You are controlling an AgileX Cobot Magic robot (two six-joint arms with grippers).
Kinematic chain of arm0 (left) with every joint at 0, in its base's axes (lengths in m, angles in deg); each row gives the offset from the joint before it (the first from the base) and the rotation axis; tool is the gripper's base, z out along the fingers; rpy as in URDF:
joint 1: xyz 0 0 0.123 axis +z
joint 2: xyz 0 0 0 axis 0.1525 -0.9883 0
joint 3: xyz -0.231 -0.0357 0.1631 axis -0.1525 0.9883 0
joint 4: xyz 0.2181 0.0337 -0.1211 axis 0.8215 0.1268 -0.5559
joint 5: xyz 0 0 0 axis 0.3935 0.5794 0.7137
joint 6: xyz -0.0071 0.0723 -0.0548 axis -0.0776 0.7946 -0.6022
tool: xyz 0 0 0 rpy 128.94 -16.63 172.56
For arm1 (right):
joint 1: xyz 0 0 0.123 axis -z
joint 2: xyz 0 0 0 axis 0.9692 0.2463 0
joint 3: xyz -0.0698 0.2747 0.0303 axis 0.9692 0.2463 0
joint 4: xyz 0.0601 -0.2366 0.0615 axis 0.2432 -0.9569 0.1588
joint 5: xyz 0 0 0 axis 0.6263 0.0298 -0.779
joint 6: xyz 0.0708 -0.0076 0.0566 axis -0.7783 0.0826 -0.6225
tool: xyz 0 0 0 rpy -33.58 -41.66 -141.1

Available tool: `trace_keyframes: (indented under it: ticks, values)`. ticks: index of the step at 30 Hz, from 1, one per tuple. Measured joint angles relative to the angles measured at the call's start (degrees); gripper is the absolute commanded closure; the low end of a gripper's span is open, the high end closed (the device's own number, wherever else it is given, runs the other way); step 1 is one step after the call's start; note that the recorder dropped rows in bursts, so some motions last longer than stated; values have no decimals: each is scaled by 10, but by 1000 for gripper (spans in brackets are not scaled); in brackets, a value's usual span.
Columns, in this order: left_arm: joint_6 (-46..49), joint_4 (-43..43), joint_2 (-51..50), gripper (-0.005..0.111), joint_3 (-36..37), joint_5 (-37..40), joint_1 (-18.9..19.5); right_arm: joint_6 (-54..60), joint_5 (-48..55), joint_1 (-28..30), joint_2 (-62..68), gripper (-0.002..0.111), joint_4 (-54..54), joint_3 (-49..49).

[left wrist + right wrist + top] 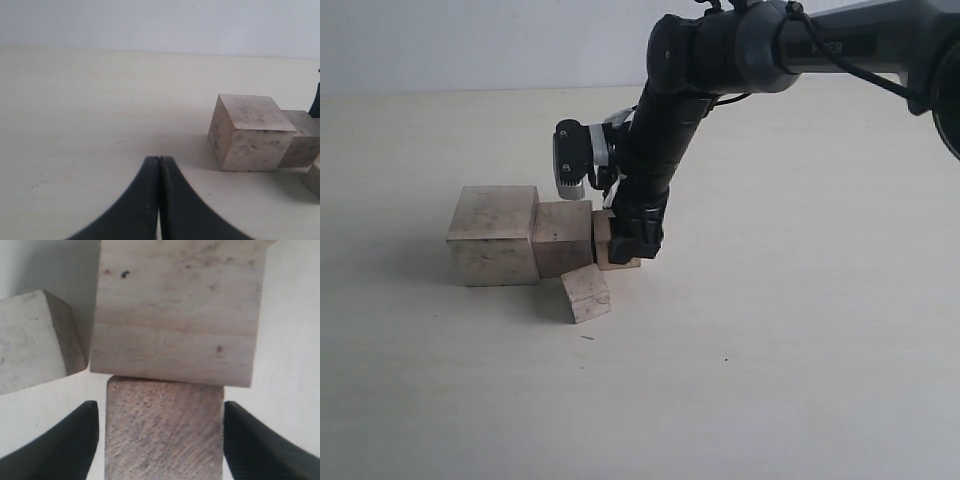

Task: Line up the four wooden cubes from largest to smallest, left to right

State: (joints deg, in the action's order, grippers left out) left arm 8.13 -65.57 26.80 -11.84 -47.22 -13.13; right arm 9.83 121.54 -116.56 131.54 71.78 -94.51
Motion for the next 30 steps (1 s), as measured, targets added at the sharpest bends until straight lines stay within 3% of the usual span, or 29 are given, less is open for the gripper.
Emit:
trace_keyframes:
  ticks: [15, 18, 24, 30]
  values:
    - [0, 0, 0, 107, 0, 0, 0, -112, 1, 0, -52, 35, -13, 0]
    - [0, 0, 0, 107, 0, 0, 0, -191, 27, 0, -73, 39, -17, 0]
    - [0, 0, 0, 107, 0, 0, 0, -354, 134, -1, -101, 57, -13, 0]
    - [0, 0, 0, 107, 0, 0, 0, -520, 163, -21, -120, 58, 50, 0]
